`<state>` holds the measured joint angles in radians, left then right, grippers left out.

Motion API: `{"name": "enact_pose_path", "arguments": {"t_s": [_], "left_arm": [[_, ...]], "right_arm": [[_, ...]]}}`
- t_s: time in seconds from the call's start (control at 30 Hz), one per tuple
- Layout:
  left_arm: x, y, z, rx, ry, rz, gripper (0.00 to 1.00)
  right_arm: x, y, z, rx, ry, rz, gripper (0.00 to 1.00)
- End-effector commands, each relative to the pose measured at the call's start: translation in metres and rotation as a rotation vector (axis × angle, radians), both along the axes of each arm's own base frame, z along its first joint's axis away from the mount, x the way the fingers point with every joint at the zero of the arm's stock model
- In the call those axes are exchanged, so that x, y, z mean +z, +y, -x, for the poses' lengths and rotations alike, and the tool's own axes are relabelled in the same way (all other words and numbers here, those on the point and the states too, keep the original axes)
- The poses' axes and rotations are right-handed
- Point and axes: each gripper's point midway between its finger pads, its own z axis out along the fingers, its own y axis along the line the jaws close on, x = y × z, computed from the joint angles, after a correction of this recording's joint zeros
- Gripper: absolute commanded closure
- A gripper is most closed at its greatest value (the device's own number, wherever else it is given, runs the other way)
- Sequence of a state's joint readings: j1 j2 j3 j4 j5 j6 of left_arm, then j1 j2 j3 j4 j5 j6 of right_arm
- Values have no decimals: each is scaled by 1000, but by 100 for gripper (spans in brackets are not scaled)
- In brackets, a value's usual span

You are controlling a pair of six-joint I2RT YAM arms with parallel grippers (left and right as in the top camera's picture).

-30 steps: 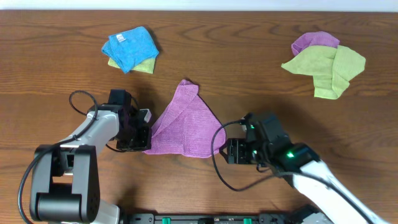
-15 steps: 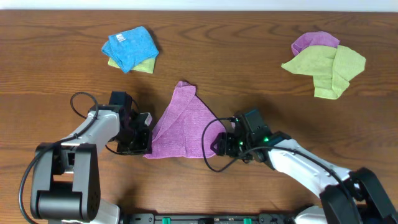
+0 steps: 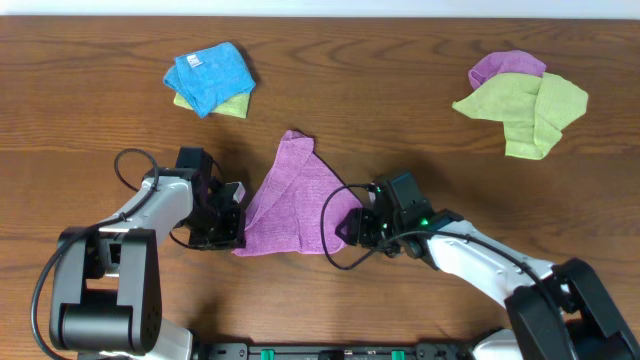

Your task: Fold the cloth

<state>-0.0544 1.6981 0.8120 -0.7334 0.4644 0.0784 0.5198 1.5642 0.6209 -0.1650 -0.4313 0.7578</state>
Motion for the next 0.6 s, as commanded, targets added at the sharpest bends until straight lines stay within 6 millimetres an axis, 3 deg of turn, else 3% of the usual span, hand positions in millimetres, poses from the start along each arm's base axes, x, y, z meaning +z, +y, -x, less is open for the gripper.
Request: {"name": "enact_pose_path", "arguments": {"t_s": [0.0,0.1,0.27,0.3,0.43,0.57], "left_arm": [[-12,4,14,-6,59,-30,94],[-11,4,15,-6,63,-30,94],[-11,4,15,-6,63,-31,94],[-11,4,15,-6,64,-31,94],[-11,4,15,-6,65,-31,94],[-10,2,16,3,72,-22,94]], "right_arm": [[-26,-9,12,-11,85,51,38],[-27,-6,17,0,109,36,38],[-30,-11,24,-1,145,56,50],[-32,-13,29,-1,168,69,56],[-37,-24,41,-4,217,121,98],[-34,-22,38,31,178,113,99]]}}
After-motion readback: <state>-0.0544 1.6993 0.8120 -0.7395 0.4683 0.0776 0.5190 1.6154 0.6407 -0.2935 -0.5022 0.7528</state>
